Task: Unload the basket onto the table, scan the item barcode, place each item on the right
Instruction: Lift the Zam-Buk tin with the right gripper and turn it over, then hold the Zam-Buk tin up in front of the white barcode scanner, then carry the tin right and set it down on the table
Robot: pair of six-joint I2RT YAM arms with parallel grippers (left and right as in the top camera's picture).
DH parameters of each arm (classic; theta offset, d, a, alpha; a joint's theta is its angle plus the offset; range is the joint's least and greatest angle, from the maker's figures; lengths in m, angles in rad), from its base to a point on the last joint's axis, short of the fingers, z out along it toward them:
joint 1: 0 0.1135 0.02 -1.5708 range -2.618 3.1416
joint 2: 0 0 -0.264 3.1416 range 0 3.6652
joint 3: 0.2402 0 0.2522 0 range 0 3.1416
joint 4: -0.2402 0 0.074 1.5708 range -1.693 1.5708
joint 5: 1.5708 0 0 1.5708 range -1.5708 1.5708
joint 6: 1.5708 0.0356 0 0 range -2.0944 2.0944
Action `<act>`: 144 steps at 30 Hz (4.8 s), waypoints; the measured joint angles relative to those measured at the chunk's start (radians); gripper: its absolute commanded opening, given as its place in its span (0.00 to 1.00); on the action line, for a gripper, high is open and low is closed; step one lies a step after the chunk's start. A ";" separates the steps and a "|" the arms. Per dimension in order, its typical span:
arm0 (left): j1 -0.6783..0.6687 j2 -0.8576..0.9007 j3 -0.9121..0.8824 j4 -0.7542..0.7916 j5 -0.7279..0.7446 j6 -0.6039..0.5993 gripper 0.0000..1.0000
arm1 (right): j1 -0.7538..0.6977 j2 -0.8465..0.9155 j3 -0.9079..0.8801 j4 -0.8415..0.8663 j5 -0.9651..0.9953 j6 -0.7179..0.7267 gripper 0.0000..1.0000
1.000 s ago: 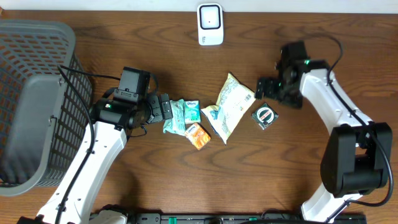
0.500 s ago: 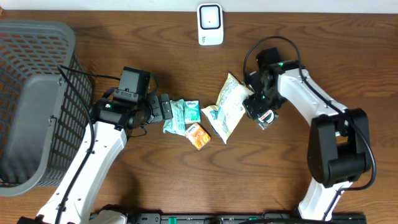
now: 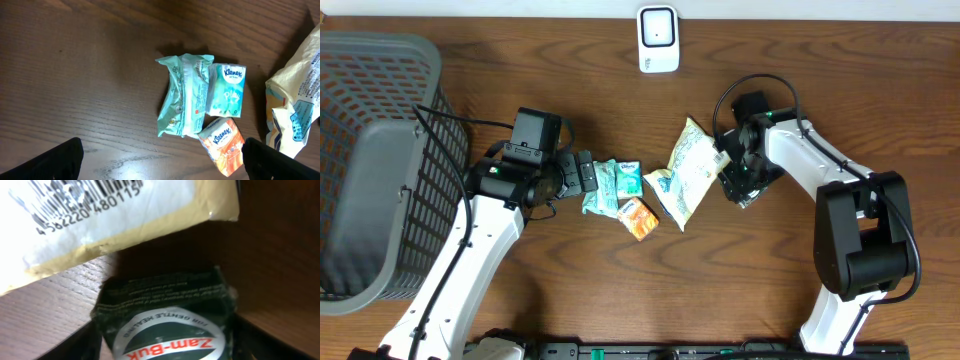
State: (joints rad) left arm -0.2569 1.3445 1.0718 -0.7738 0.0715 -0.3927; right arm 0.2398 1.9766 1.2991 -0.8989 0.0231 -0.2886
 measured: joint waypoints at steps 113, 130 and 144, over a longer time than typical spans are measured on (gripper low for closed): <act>0.000 0.000 0.000 0.001 0.000 0.000 1.00 | 0.257 0.407 0.465 1.379 0.355 0.364 0.59; 0.000 0.000 0.000 0.000 0.000 0.000 1.00 | 0.213 0.488 0.465 1.530 0.423 0.220 0.59; 0.000 0.000 0.000 -0.001 0.000 0.000 1.00 | 0.177 0.054 0.468 0.792 0.241 0.439 0.47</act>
State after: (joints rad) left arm -0.2569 1.3445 1.0721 -0.7750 0.0715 -0.3927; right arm 0.4171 2.0304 1.7672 -0.1066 0.2638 0.1505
